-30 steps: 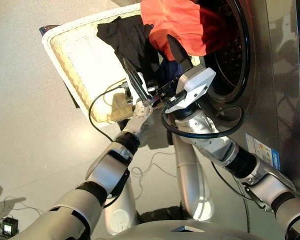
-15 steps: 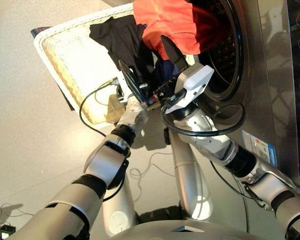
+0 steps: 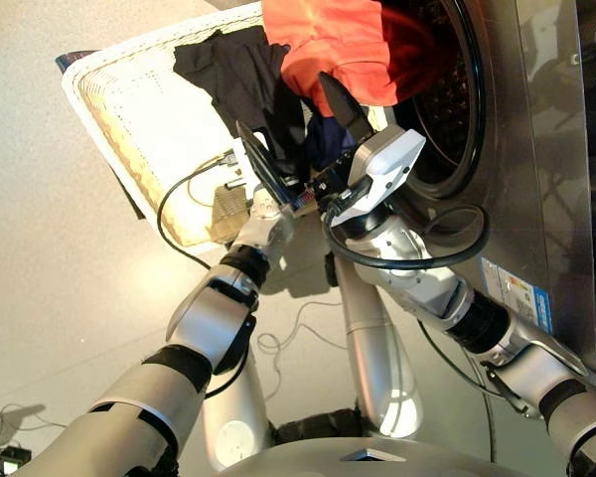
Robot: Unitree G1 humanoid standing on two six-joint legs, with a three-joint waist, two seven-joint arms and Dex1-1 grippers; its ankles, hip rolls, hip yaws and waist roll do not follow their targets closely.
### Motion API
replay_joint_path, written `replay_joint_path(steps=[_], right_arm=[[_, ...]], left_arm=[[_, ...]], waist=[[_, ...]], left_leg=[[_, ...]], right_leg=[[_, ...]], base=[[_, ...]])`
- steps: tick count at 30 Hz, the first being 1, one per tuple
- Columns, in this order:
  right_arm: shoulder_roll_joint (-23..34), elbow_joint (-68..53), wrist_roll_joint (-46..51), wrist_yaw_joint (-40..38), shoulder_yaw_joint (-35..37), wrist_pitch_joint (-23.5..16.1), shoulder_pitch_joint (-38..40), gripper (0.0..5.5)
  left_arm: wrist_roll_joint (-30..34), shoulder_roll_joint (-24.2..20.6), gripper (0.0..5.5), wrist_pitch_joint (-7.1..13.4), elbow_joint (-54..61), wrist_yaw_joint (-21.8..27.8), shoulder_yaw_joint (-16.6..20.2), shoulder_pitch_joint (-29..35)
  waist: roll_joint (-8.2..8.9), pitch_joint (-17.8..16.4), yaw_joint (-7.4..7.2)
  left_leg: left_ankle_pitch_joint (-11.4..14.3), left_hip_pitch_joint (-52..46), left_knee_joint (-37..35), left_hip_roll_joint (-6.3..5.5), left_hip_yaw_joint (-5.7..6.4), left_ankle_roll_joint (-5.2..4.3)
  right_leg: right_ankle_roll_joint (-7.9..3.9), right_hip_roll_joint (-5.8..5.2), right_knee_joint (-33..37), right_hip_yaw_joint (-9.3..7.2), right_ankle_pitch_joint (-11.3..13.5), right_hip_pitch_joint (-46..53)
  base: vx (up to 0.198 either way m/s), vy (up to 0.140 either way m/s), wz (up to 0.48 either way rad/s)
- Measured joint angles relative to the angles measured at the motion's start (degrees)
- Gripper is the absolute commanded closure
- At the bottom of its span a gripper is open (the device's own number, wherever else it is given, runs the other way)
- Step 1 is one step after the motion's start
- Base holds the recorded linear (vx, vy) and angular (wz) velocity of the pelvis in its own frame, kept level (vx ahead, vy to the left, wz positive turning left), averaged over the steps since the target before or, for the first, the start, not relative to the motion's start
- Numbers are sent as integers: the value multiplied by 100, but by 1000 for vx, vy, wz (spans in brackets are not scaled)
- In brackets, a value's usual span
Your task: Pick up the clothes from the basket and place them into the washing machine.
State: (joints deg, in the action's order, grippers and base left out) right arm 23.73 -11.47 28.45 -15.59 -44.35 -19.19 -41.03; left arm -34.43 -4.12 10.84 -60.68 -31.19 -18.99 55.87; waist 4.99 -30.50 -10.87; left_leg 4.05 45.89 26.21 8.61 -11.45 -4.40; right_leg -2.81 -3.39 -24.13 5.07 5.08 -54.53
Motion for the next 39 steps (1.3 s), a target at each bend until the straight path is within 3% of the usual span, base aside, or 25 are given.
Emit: replay_joint_path(steps=[4, 7, 12, 15, 24, 31, 39], right_arm=[[17, 0, -13, -2, 37, -2, 15, 0], [57, 0, -18, 48, 71, -4, 51, 0], [211, 12, -4, 68, 439, -15, 357, 0], [353, 14, -61, -18, 763, -19, 613, 0], [663, 7, -129, -183, 1714, -29, 1287, 0], [657, 6, -291, -166, 2043, -53, 1480, 0], [671, 6, -344, -124, 2213, -73, 1641, 0]], left_arm=[[305, -15, 550, 2, 24, -89, -55, -28], [495, -145, 550, 17, 389, -106, -294, -232], [666, -261, 550, 135, 1487, -230, -523, -930], [893, -456, 550, 207, 2343, -243, -589, -1490], [1472, -1335, 550, 441, 4516, -60, -433, -2650], [1786, -1667, 550, 560, 5511, 158, -262, -3080], [1785, -1699, 550, 667, 6083, 392, -241, -3270]], waist=[[0, 0, 10], [0, 0, 21], [0, 0, 193], [-1, 0, 262], [-46, -4, 479], [-143, -6, 660], [-220, -14, 670]], left_leg=[[0, -21, 0, -6, -1, 0], [-1, -62, -7, -35, -9, 2], [-26, -275, -173, -89, -97, 22], [-139, -518, -520, -180, -136, 51], [-503, -1066, -1477, -460, -127, 110], [-531, -1101, -1548, -485, -125, 117], [-582, -1069, -1636, -488, -115, 123]], right_leg=[[2, -2, -1, 0, 2, 22], [-1, -8, 2, 6, 5, 58], [-16, -35, 48, 77, 9, 172], [-57, -121, 230, 97, 41, 338], [-97, -320, 765, 48, 224, 711], [-94, -367, 835, -25, 253, 744], [-92, -374, 946, -50, 289, 735]], base=[[0, 0, 0], [0, 0, 0], [0, 0, 0], [0, 0, 0], [0, 0, 0], [0, 0, 0], [0, 0, 0]])
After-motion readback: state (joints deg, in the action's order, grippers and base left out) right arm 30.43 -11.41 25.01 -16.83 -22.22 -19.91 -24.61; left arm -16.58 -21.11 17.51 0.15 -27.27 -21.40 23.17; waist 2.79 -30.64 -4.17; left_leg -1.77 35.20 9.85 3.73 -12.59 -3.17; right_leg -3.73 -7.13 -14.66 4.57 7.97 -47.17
